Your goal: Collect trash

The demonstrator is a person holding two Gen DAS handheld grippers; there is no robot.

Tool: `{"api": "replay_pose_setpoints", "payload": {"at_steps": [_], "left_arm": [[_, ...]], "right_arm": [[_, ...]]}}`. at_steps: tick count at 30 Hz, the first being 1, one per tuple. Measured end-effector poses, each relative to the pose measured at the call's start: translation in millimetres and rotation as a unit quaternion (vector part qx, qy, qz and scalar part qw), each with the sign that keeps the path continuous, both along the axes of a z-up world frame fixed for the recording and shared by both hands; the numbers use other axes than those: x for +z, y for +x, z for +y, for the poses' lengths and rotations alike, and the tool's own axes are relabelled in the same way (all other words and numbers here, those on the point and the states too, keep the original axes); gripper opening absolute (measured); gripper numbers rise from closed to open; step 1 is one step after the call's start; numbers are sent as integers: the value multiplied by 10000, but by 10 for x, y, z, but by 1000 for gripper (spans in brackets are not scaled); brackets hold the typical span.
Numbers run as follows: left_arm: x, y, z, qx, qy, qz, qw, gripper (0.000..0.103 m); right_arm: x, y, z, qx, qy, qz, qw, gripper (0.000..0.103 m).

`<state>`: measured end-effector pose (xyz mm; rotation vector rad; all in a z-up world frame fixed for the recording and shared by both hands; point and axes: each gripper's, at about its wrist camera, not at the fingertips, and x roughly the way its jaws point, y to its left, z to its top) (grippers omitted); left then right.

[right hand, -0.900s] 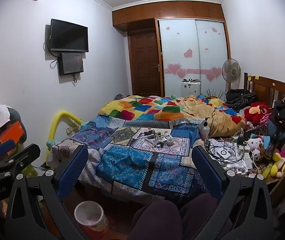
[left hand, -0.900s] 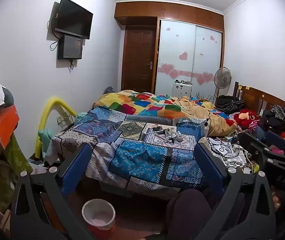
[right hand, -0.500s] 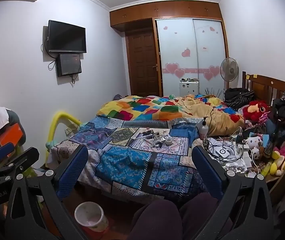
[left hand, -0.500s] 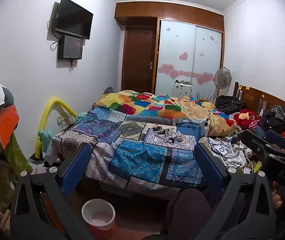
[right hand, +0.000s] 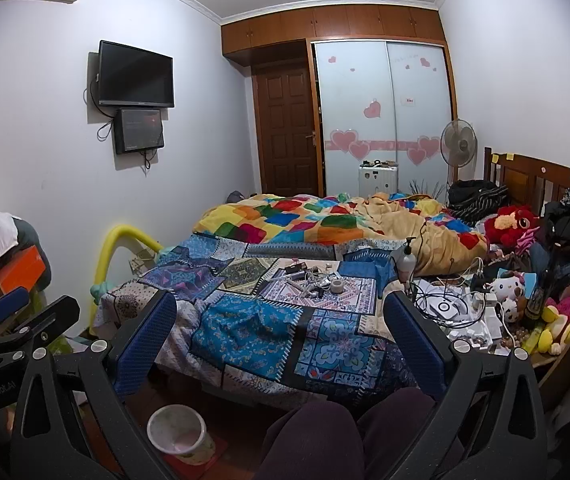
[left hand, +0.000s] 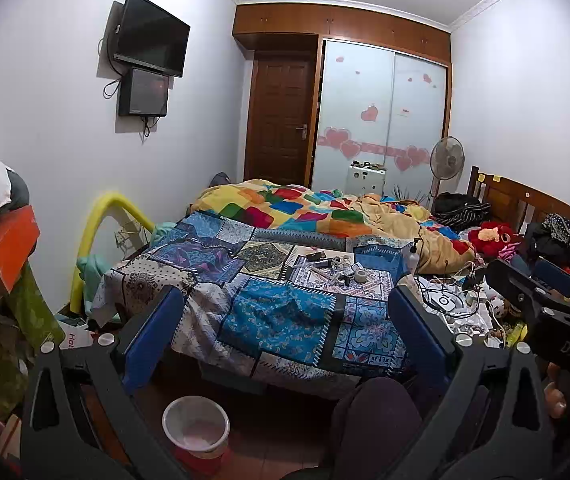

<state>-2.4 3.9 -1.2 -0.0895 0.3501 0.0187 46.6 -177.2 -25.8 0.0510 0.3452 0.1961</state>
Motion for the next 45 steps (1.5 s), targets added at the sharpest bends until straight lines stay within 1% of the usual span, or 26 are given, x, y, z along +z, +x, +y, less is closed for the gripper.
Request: {"api": "replay_pose_setpoints", "payload": {"at_steps": [10,45], "left_arm": [[-61,-9,-19,0,-25,0,10000,103],[-53,-14,-3,-3,-82,4,10000,103]], "right_arm": [[-1,-6,12,-6,-6,-13,10000,103],[6,-16,27,-18,-24,-37,10000,103]]}}
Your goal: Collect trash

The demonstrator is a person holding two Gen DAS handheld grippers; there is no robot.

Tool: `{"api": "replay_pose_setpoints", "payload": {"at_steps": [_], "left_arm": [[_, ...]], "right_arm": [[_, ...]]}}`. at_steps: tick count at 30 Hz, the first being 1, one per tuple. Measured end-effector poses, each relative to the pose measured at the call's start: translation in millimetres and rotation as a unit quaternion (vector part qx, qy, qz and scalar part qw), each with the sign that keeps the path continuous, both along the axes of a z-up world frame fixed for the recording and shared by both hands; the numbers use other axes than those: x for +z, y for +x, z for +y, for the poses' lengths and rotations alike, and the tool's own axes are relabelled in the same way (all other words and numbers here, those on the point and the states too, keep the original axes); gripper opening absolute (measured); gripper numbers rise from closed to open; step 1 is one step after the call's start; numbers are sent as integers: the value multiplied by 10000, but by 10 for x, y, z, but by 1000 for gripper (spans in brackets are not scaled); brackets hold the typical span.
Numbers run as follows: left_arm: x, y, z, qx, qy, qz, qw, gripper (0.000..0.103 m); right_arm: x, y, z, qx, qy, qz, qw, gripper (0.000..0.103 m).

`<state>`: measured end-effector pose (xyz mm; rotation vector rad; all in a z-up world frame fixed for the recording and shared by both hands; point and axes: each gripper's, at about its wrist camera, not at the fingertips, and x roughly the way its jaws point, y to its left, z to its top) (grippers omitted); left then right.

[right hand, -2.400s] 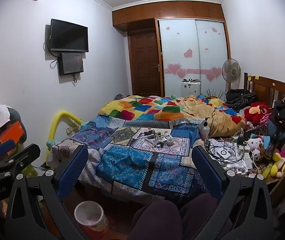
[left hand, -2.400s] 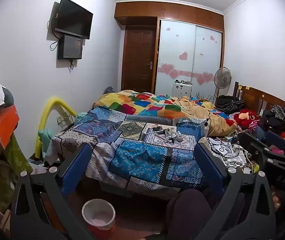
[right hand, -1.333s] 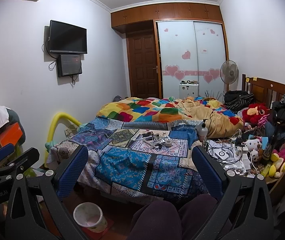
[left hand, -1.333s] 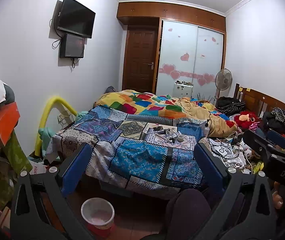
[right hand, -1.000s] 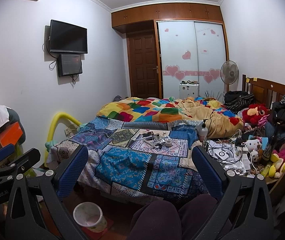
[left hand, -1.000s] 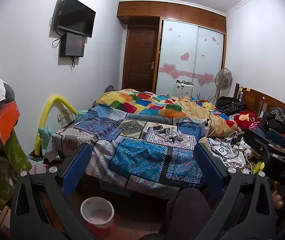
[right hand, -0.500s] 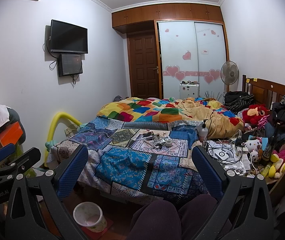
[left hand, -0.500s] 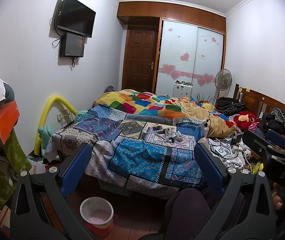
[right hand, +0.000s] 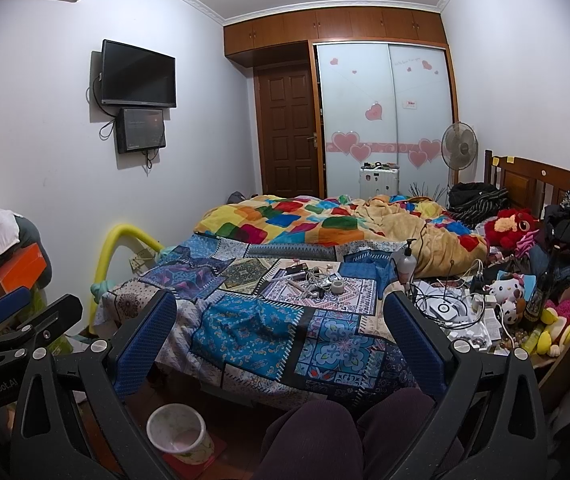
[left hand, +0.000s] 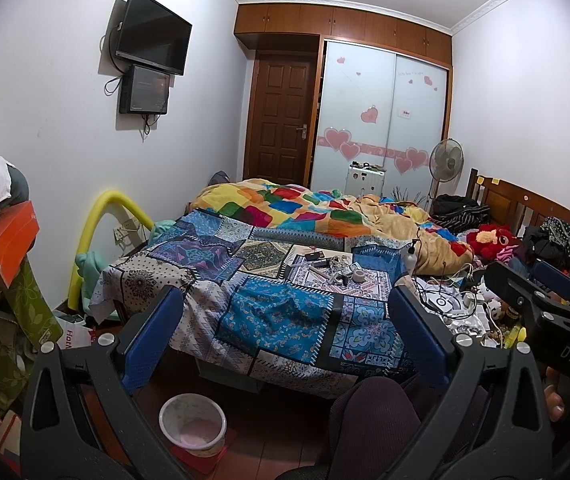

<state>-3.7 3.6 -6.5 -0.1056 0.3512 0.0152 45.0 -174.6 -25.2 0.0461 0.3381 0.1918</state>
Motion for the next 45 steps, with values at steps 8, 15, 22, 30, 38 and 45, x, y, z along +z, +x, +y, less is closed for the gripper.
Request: {"api": "replay_pose_setpoints", "payload": {"at_steps": [8,15,22,30,38,45], "left_arm": [[-36,-25,-48,-15,-10,17,10000,103],[-8,75,-97,2,45,34,10000,103],[88,445,-144,-13,27,-6,10000,103],[146,1295,-199,-30,-74,204,9998,103],[10,2259,-393,-119,-54,489,9987,103],[-339,3068,-622,-292,-65,932,9952,103]], "right_arm": [[55,-20,-22,-2,-11,2,10000,103],[100,15,-65,-48,-31,-31,10000,103],[66,332,-169,-195,-63,0,9998,103],[137,959,-387,-458,-134,6,9989,103],[53,1707,-670,-755,-197,255,9966,103],[-253,2397,-898,-771,-324,768,9935,103]]}}
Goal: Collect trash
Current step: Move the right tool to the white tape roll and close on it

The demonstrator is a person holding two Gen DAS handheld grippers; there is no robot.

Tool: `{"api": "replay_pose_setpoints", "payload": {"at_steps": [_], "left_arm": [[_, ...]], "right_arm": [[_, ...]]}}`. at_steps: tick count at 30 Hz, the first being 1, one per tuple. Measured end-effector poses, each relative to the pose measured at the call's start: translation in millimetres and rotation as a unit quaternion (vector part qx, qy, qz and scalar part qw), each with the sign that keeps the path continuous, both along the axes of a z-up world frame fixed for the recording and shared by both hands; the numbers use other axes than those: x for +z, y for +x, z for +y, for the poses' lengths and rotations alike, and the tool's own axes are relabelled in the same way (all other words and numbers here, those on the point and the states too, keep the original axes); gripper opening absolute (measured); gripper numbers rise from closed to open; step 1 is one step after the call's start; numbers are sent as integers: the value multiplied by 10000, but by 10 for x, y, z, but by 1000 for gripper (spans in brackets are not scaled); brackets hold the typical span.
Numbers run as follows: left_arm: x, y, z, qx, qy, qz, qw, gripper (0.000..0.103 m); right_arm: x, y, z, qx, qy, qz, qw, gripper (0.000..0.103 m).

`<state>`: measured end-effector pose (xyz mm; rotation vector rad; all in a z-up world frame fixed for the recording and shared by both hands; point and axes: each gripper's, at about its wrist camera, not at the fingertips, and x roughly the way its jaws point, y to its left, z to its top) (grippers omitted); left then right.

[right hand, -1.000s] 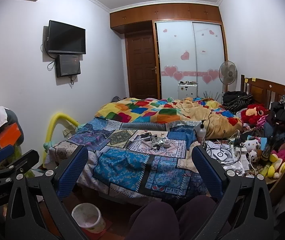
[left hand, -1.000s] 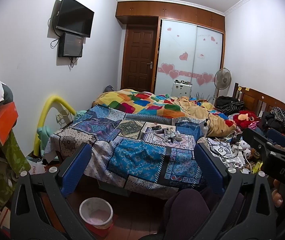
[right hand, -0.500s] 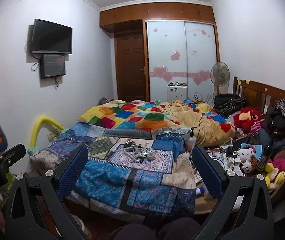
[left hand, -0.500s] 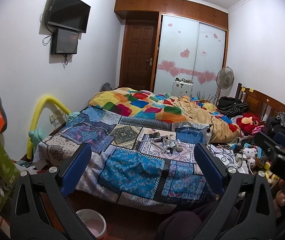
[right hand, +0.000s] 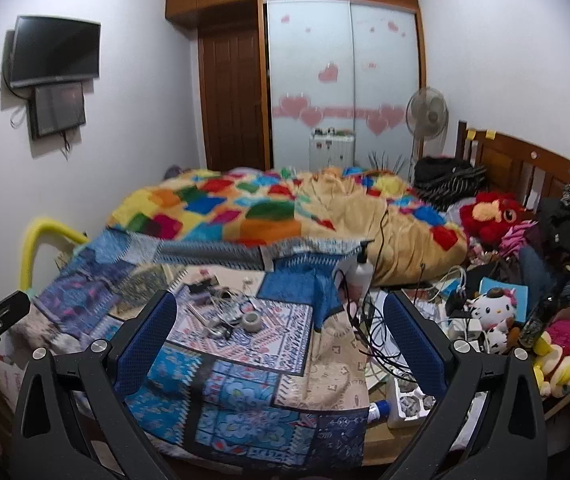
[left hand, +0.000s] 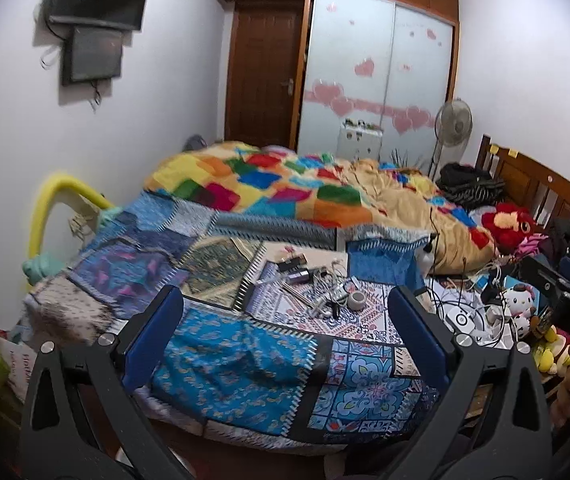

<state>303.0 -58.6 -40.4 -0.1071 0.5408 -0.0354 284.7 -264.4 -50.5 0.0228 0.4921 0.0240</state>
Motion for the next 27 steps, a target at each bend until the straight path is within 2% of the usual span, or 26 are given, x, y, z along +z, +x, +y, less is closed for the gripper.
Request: {"api": "replay_pose_setpoints", "payload": {"at_steps": [4,10,12,15,17,19,22,27], "left_arm": [[-295,446,-105,-108,-118,365,9992,100],[-747,1050,-203,-204,-83,871,9960,83],[-897,1248,-212,-233,-104,1048,9942,72],[-1097,1498,-223,-317,-119,1251,9916,66],[-1228,1665,-220,-282,-135,1342,9905,66],[-1366,1850,-205,-236,-172,1475,9886,66],[-1547,2047,-196,-316,-196,1632,9859,64],[-1894,2284,-287,-568,73,1922,9797,50]], "right_arm": [[-274,335,-89,98,-8,420,9991,103],[-660,823,-174,381,113,1044,9937,103],[-766,989,-179,465,147,1230,9912,103],[-953,1221,-158,615,204,1458,9872,103],[-1046,1331,-125,695,186,1511,9859,103],[-1146,1439,-82,763,113,1558,9848,100],[-1335,1626,15,941,46,1734,9803,90],[-1575,1906,114,1239,119,2056,9707,75]]}}
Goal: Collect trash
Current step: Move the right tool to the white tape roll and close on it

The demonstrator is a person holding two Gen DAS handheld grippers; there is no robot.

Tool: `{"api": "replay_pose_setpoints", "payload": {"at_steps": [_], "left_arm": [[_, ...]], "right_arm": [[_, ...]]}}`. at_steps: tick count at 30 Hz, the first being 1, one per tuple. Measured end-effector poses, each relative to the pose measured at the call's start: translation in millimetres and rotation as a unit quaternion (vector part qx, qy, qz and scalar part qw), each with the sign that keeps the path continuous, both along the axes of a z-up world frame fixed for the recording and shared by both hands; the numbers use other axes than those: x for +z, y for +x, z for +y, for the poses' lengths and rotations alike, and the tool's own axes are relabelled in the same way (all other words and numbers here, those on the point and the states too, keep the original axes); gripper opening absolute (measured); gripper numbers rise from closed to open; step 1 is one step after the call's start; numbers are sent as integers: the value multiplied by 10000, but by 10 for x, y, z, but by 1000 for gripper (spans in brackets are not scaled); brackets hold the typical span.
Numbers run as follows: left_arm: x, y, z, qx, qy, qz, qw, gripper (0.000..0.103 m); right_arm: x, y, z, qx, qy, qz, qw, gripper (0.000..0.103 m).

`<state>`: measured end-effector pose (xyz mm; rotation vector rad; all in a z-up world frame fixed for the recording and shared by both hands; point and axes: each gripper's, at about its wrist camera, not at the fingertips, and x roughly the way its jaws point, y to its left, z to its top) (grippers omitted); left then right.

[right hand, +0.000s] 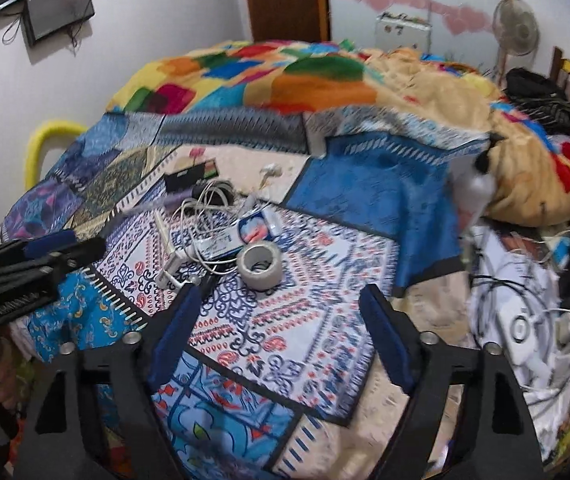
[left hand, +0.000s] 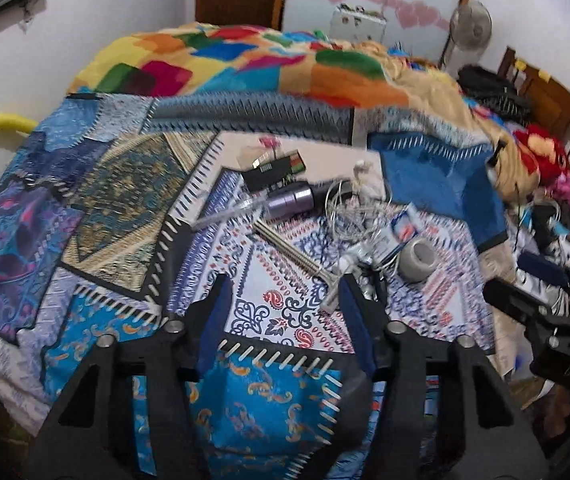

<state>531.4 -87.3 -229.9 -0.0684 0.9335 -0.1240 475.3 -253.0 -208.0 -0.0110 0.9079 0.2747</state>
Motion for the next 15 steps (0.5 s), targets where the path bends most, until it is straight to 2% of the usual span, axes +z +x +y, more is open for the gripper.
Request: {"api": "replay_pose_setpoints", "payload": {"at_steps": [3,5,15], "left_arm": [[-185,66,-43,-223,-74,172,9996,40],[-281,76,-95,-364,-72,238,9990,38],[-548,195,-291,-779,41,342,9964,36]], "right_arm": [[-143,153,62,139,68,183,9997,65],[-210,232,98,190,25,228,9996,59],[-424,498,189,362,18,399,9985,58]]}}
